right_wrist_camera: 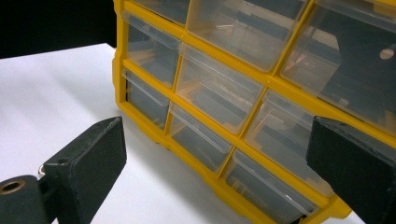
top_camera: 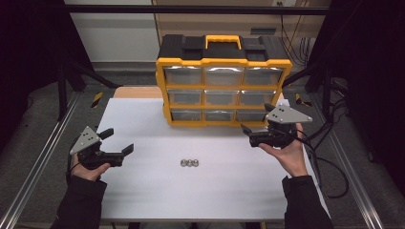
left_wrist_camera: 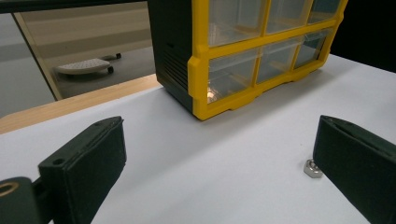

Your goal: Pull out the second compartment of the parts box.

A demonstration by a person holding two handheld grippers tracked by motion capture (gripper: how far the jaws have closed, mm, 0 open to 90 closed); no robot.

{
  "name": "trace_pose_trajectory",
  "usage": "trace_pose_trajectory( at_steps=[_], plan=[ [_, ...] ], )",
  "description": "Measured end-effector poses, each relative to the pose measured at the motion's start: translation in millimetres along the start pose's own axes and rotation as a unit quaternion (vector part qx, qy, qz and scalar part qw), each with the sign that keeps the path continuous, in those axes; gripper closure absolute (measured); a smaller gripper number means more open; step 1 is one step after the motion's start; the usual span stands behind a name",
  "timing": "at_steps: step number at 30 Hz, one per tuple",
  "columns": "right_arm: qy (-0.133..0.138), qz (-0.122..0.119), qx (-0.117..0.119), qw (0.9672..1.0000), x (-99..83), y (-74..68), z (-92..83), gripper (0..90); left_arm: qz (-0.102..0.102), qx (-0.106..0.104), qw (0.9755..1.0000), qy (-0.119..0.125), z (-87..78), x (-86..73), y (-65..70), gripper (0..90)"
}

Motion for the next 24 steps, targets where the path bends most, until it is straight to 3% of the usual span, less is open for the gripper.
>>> trace_pose_trajectory(
  at_steps=[12, 18, 24],
  plan=[
    [-0.019, -0.033, 0.0, 0.9993, 23.2, -3.7, 19.6, 6.6, 0.004, 0.0, 1.0, -0.001, 2.0, -0.4, 1.0, 1.7],
    [-0.036, -0.061, -0.009, 0.9974, 36.2, -7.2, 30.6, 7.1, 0.004, -0.002, 1.0, -0.001, 2.7, -0.7, 1.6, 1.8],
    [-0.042, -0.075, -0.01, 0.9963, 45.6, -8.9, 34.7, 7.7, 0.006, -0.002, 1.0, -0.001, 2.7, -0.5, 1.9, 1.8]
  ],
)
Point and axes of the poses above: each handheld gripper's, and its own axes: z roughly forward along the jaws, x roughly out of its top, y roughly to its right, the point moved 5 cm from there along z, roughly forward along the jaws, and after that the axes turned 8 degrees about -y, right-handed, at the moved point
